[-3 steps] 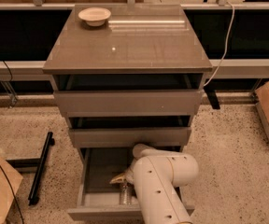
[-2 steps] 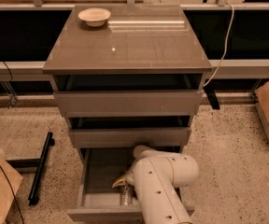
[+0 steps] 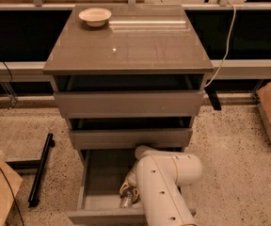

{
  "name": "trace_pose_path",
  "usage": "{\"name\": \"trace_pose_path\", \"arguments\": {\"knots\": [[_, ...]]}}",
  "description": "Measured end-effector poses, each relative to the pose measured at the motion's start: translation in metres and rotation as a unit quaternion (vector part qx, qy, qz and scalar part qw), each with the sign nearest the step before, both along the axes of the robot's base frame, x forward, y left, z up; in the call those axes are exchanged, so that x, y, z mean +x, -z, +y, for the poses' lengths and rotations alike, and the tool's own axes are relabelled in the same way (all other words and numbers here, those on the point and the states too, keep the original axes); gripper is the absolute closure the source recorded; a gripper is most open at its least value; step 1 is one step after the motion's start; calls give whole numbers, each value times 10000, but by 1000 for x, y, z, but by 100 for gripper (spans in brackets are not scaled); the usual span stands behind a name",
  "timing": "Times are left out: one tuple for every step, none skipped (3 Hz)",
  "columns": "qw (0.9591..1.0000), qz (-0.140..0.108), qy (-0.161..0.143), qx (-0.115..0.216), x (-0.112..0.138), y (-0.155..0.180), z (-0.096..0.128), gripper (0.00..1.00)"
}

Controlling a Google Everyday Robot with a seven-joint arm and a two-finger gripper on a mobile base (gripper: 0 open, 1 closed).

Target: Pick water bottle from bottom drawer and place on counter

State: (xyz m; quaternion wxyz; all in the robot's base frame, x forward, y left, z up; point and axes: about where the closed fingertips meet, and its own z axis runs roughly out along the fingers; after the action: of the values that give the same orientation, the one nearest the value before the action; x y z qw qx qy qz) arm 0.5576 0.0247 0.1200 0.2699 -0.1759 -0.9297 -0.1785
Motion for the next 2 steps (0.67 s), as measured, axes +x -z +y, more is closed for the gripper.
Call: {"name": "trace_pose_path", "arguments": {"knots": [[9994,-329,61,91,7,-25,-15,99],[9877,-1466,454,295,43,-90,-66,100]]}}
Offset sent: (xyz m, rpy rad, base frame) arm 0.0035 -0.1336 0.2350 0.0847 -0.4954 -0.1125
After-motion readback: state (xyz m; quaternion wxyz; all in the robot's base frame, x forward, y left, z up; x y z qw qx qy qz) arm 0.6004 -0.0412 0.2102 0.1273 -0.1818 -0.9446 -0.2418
